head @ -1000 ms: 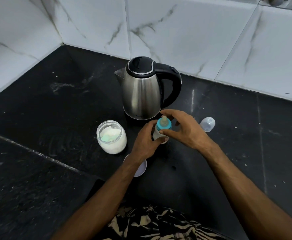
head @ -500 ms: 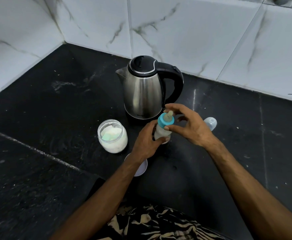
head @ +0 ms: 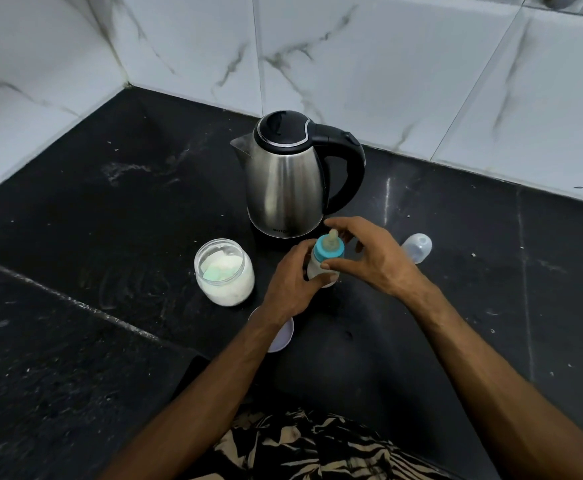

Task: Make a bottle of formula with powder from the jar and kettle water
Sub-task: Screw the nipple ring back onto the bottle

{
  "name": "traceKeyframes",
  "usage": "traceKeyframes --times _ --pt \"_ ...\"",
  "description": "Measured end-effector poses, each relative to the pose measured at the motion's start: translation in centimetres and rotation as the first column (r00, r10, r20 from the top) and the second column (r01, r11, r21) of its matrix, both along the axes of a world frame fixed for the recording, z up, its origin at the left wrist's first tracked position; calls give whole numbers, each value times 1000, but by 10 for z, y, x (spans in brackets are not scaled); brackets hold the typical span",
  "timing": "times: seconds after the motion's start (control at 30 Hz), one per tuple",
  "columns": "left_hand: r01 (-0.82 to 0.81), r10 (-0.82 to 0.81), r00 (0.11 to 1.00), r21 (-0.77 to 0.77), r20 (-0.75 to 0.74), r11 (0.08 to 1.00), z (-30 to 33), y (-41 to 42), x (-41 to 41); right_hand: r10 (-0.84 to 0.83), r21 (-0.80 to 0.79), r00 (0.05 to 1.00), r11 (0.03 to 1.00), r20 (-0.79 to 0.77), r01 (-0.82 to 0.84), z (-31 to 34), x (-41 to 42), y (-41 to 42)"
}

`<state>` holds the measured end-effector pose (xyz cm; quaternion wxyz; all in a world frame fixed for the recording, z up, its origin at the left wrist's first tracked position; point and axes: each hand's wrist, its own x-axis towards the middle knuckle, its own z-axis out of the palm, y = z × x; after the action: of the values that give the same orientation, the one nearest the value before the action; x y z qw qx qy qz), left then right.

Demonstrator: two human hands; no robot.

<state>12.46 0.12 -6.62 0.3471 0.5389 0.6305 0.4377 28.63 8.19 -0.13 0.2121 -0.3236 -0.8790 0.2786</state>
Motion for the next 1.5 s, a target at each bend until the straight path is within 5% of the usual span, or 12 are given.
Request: traceKeyframes --times 0.27,0.4,0.67,0.87,1.33,1.5 --pt "-5 5 1000 2 -15 1000 2 -1 0 -113 -78 992 991 -48 109 -2 4 -4" --pt "-9 8 1000 -20 -2 1000 1 -1 1 -42 -180 999 983 -4 40 3 0 -1" --pt "-16 16 1000 -23 17 1000 -4 1 1 -48 -166 997 985 -54 38 14 -2 5" --pt "-18 17 1000 -22 -3 1000 -3 1 1 -8 -96 996 995 84 16 8 -3 3" --pt "-19 18 1000 -33 -20 999 -2 0 1 -221 -47 975 974 40 222 -1 7 -14" --pt "-16 15 1000 -24 -14 1000 0 0 1 -64 -131 995 989 81 75 -4 7 -11"
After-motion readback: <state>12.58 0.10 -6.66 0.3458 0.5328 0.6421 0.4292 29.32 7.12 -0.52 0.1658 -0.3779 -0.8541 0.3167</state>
